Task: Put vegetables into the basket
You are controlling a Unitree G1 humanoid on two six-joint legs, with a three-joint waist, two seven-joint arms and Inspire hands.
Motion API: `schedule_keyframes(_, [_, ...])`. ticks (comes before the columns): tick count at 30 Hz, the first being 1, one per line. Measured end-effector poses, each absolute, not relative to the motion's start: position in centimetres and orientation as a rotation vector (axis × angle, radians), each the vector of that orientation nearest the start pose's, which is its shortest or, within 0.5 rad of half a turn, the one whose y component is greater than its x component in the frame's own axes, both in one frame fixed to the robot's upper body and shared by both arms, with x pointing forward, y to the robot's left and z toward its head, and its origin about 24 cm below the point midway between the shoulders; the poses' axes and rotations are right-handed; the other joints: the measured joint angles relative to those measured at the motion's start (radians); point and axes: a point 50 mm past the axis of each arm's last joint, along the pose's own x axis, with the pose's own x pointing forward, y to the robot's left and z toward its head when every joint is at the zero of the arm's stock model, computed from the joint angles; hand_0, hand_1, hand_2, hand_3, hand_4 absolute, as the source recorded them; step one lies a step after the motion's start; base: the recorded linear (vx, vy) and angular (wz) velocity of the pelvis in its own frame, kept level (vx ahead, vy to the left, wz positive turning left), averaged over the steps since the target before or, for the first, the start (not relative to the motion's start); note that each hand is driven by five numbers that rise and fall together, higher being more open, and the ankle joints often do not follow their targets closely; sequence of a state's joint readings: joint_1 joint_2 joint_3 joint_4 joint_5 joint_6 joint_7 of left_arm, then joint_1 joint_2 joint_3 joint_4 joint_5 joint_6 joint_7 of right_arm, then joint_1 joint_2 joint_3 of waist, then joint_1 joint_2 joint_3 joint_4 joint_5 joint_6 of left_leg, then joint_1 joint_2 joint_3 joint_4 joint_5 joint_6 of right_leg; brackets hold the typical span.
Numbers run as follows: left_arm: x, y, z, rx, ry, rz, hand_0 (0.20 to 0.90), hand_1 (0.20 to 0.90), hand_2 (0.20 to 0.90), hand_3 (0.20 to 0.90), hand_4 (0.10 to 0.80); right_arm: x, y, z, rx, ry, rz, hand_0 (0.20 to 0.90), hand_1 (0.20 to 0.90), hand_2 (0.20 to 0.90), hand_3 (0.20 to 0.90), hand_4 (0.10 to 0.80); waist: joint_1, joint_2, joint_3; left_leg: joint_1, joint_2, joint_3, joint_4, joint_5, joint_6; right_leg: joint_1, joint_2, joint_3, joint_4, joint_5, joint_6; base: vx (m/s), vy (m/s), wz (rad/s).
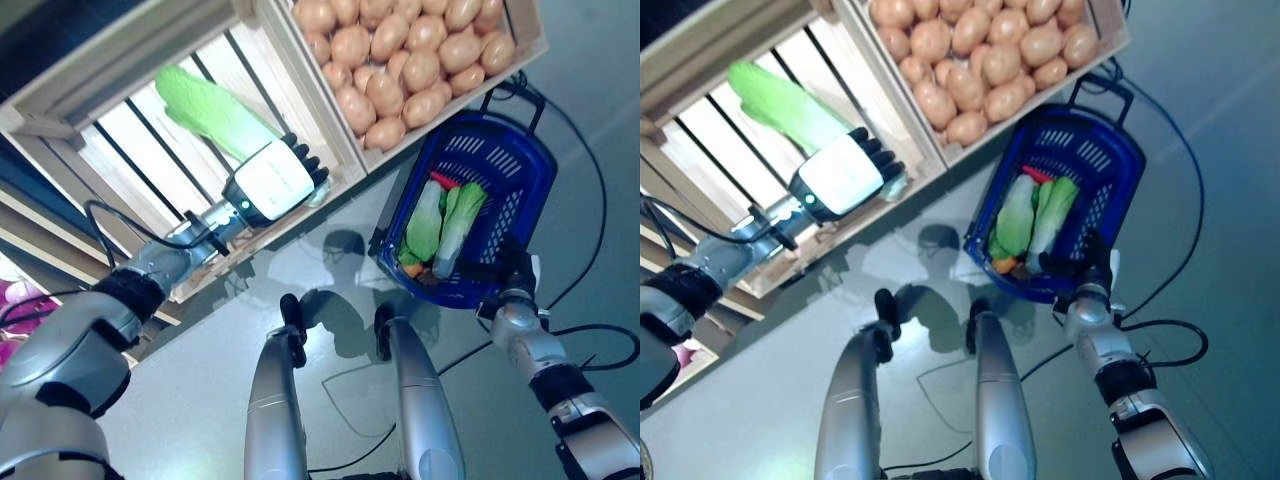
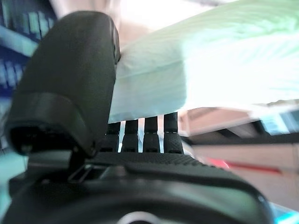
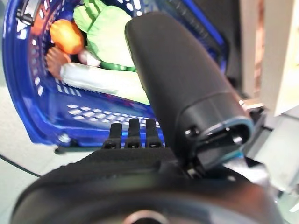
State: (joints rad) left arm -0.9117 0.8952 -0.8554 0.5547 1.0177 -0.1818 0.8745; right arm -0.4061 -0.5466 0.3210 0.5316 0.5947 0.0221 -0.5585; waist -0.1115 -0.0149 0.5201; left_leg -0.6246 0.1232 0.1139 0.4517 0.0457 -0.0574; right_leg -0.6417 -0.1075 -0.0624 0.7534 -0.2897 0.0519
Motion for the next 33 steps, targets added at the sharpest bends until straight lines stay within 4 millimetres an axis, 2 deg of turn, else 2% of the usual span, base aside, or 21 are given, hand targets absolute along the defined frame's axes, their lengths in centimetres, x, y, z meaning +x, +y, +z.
schedule_keyframes(4, [33.5,19.9,19.3,1.593,-1.142,0.164,0.300,0.300,0.300,0.300,0.400,30.8,-25.0,4.1,-0.104,0.209,-0.481,0.900,0.900,0.900,0.900,0.800,0.023,0.000,-0.001,0.099,-0.003,0.001,-0.140,0.054,-0.009,0.074,-0.004,-0.035,-0.088,0.026,-0.008,0.021,-0.027,-0.02])
schedule_keyframes(7, [32.5,20.7,19.2,1.424,-1.091,0.214,0.300,0.300,0.300,0.300,0.400,29.6,-25.1,3.3,-0.086,0.222,-0.479,0.900,0.900,0.900,0.900,0.800,0.038,0.001,-0.001,0.161,-0.004,-0.001,-0.218,0.076,-0.012,0.133,-0.007,-0.065,-0.144,0.035,-0.010,0.078,-0.022,0.06])
schedule_keyframes(11, [30.2,22.4,16.8,1.147,-0.900,0.272,0.300,0.300,0.300,0.300,0.400,27.6,-24.9,2.0,-0.050,0.233,-0.473,0.900,0.900,0.900,0.900,0.800,0.054,0.016,-0.011,0.284,-0.008,-0.001,-0.317,0.089,-0.011,0.261,-0.009,-0.106,-0.241,0.044,0.001,0.132,-0.032,0.06])
schedule_keyframes(14, [28.8,22.2,15.1,0.759,-0.743,0.321,0.300,0.300,0.300,0.300,0.400,25.9,-25.0,1.3,-0.088,0.227,-0.464,0.900,0.900,0.900,0.900,0.800,0.086,0.035,-0.043,0.368,-0.014,-0.005,-0.392,0.097,-0.007,0.354,-0.008,-0.119,-0.323,0.054,0.016,0.144,-0.028,0.10])
schedule_keyframes(18, [27.9,21.9,14.1,0.362,-0.596,0.224,0.300,0.300,0.300,0.300,0.400,25.9,-24.4,2.3,-0.147,0.161,-0.407,0.900,0.900,0.900,0.900,0.800,0.104,0.050,-0.098,0.427,-0.022,-0.027,-0.444,0.103,0.000,0.455,-0.007,-0.150,-0.428,0.076,0.037,0.158,-0.046,0.23])
schedule_keyframes(22, [26.7,21.3,12.1,0.016,-0.473,0.055,0.300,0.300,0.300,0.300,0.400,26.0,-23.5,3.0,-0.126,0.122,-0.323,0.900,0.900,0.900,0.900,0.800,0.130,0.046,-0.173,0.488,-0.031,-0.029,-0.498,0.106,0.007,0.555,-0.003,-0.170,-0.546,0.108,0.054,0.108,-0.025,0.12])
schedule_keyframes(26, [26.1,21.0,9.8,-0.278,-0.341,-0.022,0.300,0.300,0.300,0.300,0.400,25.6,-22.8,2.9,-0.101,0.116,-0.232,0.900,0.900,0.900,0.900,0.800,0.136,0.032,-0.269,0.521,-0.044,-0.031,-0.531,0.100,0.016,0.629,-0.001,-0.188,-0.655,0.140,0.069,0.100,-0.016,0.10])
schedule_keyframes(29, [26.3,20.9,9.2,-0.395,-0.285,-0.038,0.300,0.300,0.300,0.300,0.400,25.7,-22.1,4.0,-0.091,0.061,-0.149,0.900,0.900,0.900,0.900,0.800,0.136,0.016,-0.283,0.547,-0.050,-0.031,-0.539,0.099,0.017,0.686,0.002,-0.195,-0.723,0.168,0.073,0.068,-0.013,0.05])
schedule_keyframes(33, [26.5,20.4,8.3,-0.508,-0.192,-0.084,0.300,0.300,0.300,0.300,0.400,25.8,-21.1,6.8,-0.103,-0.049,-0.003,0.900,0.900,0.900,0.900,0.800,0.136,0.007,-0.294,0.552,-0.054,-0.029,-0.539,0.097,0.019,0.718,0.005,-0.197,-0.784,0.203,0.076,0.042,0.003,0.00])
